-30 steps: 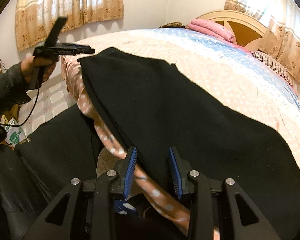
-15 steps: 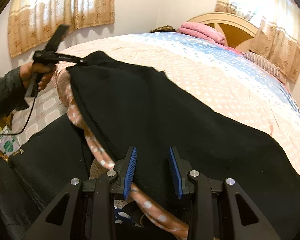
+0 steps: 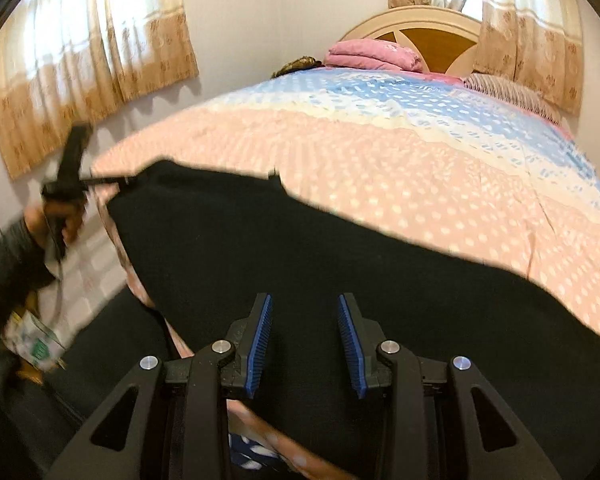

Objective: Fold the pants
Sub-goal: 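Grasp the folded pants edge with the left gripper while the right gripper grasps the other end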

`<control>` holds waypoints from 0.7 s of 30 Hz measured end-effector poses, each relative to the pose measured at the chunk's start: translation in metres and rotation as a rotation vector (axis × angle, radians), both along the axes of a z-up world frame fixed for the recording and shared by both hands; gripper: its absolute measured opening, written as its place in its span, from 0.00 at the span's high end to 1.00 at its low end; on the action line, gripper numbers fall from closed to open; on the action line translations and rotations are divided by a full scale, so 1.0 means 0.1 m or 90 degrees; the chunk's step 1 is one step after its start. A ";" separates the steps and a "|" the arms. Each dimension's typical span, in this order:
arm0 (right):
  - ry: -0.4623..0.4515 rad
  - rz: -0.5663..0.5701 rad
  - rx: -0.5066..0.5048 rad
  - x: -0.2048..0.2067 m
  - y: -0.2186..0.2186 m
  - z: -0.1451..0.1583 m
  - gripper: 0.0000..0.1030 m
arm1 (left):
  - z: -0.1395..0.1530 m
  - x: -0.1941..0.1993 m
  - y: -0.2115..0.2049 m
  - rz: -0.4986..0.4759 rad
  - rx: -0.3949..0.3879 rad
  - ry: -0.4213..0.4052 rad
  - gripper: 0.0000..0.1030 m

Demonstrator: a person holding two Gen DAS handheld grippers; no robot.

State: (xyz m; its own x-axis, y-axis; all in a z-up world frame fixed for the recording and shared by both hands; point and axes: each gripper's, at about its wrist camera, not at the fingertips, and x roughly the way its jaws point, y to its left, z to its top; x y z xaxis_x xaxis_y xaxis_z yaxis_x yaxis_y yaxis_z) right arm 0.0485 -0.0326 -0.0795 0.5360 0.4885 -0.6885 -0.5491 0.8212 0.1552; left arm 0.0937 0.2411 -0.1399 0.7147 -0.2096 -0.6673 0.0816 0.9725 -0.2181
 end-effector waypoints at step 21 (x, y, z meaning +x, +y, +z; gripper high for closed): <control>0.313 0.017 0.157 1.47 0.78 -0.43 0.82 | -0.13 -0.05 -1.10 -0.100 0.188 -0.076 0.33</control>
State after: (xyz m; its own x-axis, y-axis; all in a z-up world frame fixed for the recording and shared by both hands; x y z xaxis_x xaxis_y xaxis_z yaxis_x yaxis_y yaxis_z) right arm 0.1951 0.0449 -0.1224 0.1654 0.6757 -0.7184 -0.3838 0.7151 0.5842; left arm 0.0891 0.1309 -0.1527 0.7651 -0.1340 -0.6298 0.2438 0.9656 0.0907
